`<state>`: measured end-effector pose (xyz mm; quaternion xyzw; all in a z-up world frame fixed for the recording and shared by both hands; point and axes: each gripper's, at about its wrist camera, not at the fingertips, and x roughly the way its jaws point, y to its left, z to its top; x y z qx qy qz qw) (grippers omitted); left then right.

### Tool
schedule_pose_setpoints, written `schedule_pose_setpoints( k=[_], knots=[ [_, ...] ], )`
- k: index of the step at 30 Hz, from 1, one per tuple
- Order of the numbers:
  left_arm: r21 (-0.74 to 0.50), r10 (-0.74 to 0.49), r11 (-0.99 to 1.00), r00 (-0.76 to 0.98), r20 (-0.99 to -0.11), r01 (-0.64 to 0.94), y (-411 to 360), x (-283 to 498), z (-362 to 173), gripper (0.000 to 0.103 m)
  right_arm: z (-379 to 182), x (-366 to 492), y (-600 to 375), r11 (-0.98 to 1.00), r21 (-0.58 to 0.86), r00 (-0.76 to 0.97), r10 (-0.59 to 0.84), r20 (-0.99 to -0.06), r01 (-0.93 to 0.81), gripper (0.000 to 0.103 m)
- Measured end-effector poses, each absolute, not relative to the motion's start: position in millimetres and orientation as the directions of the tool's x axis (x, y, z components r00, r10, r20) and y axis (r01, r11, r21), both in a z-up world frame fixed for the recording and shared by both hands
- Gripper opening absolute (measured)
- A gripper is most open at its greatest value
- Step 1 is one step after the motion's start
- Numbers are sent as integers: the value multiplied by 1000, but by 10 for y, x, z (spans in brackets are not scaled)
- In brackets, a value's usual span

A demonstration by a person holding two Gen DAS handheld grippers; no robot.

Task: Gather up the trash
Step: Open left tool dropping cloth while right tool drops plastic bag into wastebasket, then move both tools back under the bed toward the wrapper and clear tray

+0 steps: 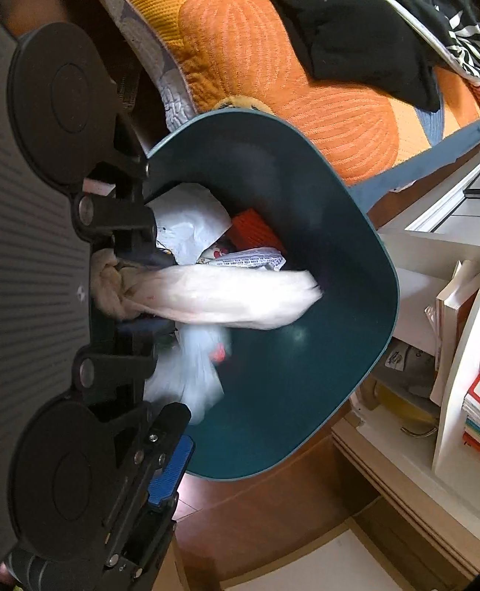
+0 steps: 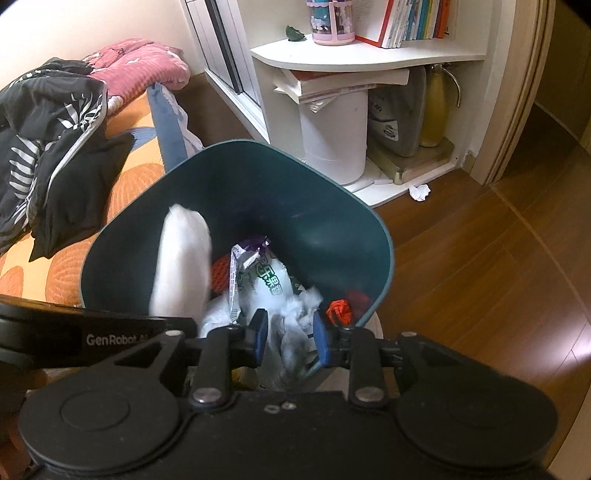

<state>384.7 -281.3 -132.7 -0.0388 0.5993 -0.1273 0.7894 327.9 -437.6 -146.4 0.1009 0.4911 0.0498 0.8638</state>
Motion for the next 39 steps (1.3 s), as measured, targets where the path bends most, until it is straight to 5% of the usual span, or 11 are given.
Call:
schedule_pose_setpoints(
  k=[3,11,33,36,39],
  knots=[
    [-201,-237,967,270,-933,154,-2790,3799,-1280,48,-1419,3256,-4359,977,213,520,180,-835,4,29],
    [-203,-240,968,317,-917,147,-2588,3605,-1022,48,-1143,3062,-4253,974,218,550,214,-807,-58,39],
    [-232,-221,972,452,-864,31,-1425,2545,-347,49,-527,2352,-3295,930,205,557,350,-754,-306,44],
    [-240,-210,971,462,-862,-7,-1183,2382,-353,66,-510,2246,-3119,915,215,545,380,-748,-343,46],
    [-242,-195,969,471,-860,-41,-934,2221,-393,71,-530,2171,-2922,900,225,525,405,-748,-373,47]
  ],
)
